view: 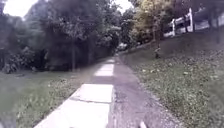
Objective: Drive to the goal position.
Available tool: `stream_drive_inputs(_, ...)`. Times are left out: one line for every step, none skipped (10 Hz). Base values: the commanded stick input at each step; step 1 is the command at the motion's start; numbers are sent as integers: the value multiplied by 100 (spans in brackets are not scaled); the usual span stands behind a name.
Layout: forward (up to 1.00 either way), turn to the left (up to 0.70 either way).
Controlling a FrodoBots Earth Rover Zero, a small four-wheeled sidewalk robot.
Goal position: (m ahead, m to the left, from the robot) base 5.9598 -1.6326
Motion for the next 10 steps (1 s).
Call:
stream_drive_inputs(85, -25)
stream_drive_inputs(85, -34)
stream_drive_inputs(85, -34)
stream_drive_inputs(85, 0)
stream_drive_inputs(85, 0)
stream_drive_inputs(85, 0)
stream_drive_inputs(85, 0)
stream_drive_inputs(85, 0)
stream_drive_inputs(70, 0)
stream_drive_inputs(70, 0)
